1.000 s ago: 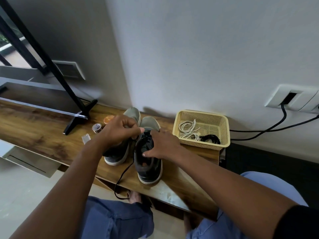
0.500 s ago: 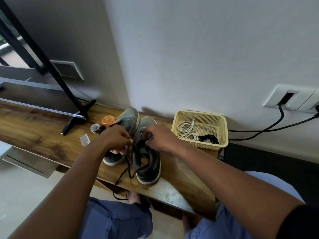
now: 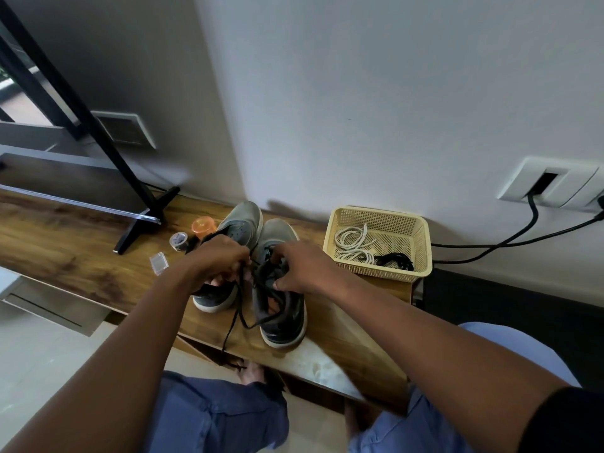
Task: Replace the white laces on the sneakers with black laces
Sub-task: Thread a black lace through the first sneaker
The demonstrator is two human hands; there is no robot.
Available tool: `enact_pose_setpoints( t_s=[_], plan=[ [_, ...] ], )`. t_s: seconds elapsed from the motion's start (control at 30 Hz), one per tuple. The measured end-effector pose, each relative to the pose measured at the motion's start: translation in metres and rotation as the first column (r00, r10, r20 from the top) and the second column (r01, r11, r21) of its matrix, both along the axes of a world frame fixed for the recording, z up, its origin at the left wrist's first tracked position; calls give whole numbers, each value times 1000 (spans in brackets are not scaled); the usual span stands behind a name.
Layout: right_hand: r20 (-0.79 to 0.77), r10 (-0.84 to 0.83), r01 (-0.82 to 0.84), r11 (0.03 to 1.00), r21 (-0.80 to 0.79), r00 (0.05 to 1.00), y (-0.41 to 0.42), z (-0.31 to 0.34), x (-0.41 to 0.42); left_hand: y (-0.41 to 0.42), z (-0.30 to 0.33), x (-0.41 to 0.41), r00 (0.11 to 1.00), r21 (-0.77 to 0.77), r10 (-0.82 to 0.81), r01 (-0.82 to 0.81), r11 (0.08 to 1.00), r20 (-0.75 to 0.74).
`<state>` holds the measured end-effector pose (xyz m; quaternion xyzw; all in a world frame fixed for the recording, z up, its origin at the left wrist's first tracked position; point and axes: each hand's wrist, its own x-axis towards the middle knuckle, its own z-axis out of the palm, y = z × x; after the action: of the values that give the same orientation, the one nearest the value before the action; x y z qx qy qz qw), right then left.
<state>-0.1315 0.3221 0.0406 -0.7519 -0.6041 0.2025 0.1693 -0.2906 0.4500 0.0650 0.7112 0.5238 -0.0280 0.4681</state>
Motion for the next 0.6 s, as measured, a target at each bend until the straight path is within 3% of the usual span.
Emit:
enact_pose_setpoints(
  t_s=[0.1,0.2,0.3,0.37,0.47,0.53,0.6],
  plan=[
    [5,-14,14,1000,-15,1000,0,1,0,2,1,1,998,52,43,-45,998,35],
    [4,-10,11,999,-30,1000,1,0,1,3,3,-2,993,219,51,-74,973,108],
    [-12,-19,18,1000,-17,1000,1,-1,1,2,10,-1,966,369,52,-147,918,254],
    [-47,-42,47,995,90,998,4,2,-1,-1,15,3,921,368,41,-196,909,388],
    [-292,-17,93,964,249,956,13,16,-8,-12,20,12,872,373,-34,-173,912,489],
    [-563,0,153,962,225,827,19,27,-14,-15,21,17,859,378,-55,-166,911,509],
    [-705,-6,222,951,215,709,20,32,-13,-14,23,16,851,386,-39,-196,902,524]
  ],
)
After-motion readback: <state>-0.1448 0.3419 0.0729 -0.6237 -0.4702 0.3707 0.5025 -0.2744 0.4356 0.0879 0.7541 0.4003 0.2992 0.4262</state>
